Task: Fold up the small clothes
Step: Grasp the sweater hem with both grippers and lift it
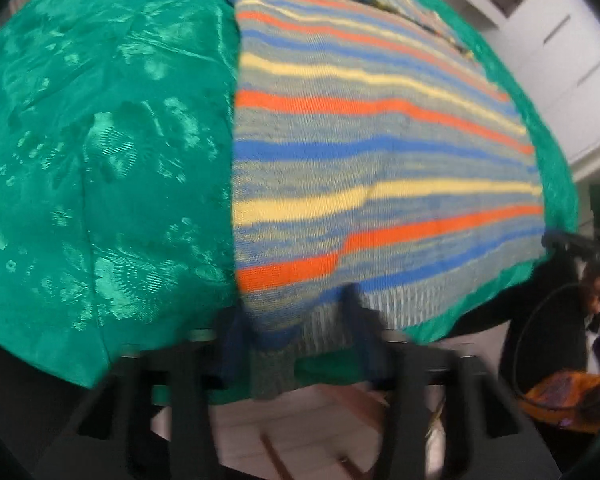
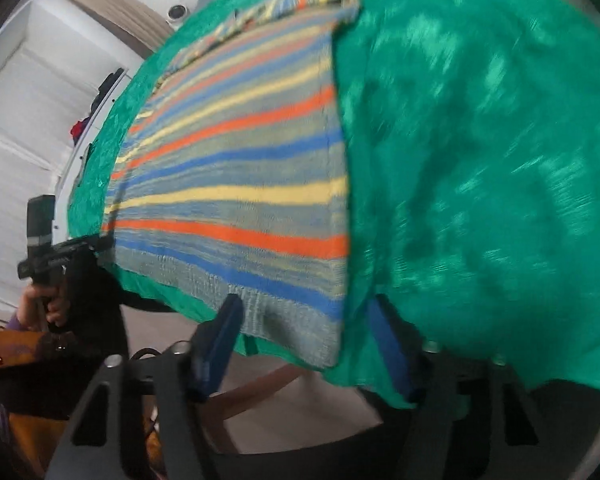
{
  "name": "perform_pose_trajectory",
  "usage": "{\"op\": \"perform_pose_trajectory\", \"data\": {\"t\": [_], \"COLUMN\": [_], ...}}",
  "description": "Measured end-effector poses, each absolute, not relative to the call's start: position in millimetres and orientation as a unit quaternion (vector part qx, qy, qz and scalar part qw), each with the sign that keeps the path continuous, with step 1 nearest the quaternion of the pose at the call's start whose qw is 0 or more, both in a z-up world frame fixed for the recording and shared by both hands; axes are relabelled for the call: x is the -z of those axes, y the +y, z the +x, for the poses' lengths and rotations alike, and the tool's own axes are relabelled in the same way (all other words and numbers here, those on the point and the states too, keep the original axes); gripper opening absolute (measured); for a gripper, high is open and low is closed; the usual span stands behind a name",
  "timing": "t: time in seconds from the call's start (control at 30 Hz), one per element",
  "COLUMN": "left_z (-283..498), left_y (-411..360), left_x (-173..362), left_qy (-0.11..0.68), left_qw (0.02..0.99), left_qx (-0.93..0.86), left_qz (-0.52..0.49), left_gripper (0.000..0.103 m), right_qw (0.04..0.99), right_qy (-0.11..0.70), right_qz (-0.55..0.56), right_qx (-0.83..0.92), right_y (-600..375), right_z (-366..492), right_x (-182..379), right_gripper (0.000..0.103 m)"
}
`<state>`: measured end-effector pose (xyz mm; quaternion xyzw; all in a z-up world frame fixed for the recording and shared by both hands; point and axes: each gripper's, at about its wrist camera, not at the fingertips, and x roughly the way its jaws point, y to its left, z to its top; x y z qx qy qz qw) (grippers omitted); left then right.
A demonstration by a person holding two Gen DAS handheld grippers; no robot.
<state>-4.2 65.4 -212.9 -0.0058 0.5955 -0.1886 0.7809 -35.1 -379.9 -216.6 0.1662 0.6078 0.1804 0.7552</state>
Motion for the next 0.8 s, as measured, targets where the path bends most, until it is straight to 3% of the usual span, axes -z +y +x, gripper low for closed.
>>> {"op": "perform_pose_trajectory", "data": {"t": [0.07, 0.1, 0.43, 0.53, 0.8], "left_z": [-3, -3, -25, -16, 86], "left_y": [67, 70, 74, 93, 106], "left_x": [218, 215, 188, 181, 134], "left_qy": [0.602, 0.6, 0.585, 0.583, 0.517], "left_qw": [0.774, 0.775, 0.777, 0.773, 0.799], "left_qx": [0.194, 0.195, 0.228, 0.228, 0.235], "left_qz": [-0.032, -0.042, -0.053, -0.103, -0.201], "left_gripper": [0.004, 0.004, 0.003, 0.003, 0.003], "right_qw": [0.749, 0.75, 0.759, 0.761, 0.814], "right_qy": [0.621, 0.622, 0.615, 0.608, 0.499], "right_qz": [0.151, 0.145, 0.122, 0.148, 0.229], "right_qx": [-0.174, -0.172, -0.177, -0.172, -0.192], "right_y": [-372, -372, -375, -380, -403], "right_z": [-33, -32, -60, -56, 28], "right_x": [221, 219, 170, 165, 110], "right_gripper": [0.012, 0.007, 0.005, 0.005, 0.005]}}
